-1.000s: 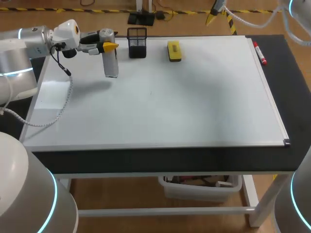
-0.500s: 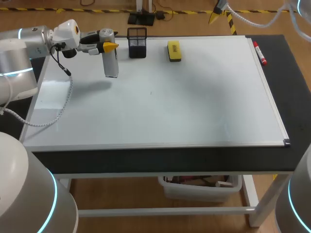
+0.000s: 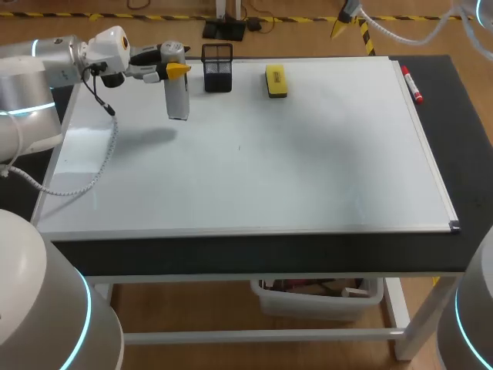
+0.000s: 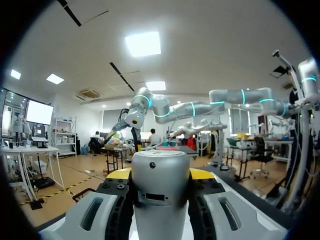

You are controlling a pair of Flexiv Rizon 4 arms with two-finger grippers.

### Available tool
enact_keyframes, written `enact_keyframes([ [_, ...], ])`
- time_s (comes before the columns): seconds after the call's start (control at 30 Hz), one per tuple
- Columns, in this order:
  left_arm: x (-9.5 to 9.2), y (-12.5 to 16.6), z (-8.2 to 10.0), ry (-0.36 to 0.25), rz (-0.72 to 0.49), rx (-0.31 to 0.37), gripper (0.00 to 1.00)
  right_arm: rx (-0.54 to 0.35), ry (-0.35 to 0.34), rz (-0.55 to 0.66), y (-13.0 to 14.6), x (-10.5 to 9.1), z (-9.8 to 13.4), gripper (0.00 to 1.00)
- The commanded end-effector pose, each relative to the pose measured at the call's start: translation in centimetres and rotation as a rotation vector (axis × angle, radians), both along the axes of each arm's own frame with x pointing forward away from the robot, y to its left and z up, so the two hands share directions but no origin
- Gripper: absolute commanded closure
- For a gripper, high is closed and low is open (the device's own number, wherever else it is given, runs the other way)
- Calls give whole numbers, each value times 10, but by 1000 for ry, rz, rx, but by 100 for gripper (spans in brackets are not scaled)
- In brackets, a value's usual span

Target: Pick up the inspection probe, press it on each red-marked spot on the whiteboard one by one, put down the probe, pick up the eraser, and wipe off all the red marks.

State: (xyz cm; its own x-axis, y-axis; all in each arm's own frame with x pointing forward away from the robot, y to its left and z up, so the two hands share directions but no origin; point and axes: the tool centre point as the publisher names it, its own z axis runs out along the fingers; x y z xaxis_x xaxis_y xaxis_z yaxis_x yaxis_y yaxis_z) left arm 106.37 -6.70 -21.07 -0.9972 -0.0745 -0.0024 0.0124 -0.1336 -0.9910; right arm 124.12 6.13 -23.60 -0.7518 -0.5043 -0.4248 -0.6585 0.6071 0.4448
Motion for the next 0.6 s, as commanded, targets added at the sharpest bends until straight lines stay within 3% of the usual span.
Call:
enact_keyframes([
  [0.03, 15, -8, 12, 0, -26, 1, 100, -66, -44, -35, 0, -6, 5, 0],
  [0.6, 58, -35, 61, -49, -90, 1, 100, -66, -44, -35, 0, -6, 5, 0],
])
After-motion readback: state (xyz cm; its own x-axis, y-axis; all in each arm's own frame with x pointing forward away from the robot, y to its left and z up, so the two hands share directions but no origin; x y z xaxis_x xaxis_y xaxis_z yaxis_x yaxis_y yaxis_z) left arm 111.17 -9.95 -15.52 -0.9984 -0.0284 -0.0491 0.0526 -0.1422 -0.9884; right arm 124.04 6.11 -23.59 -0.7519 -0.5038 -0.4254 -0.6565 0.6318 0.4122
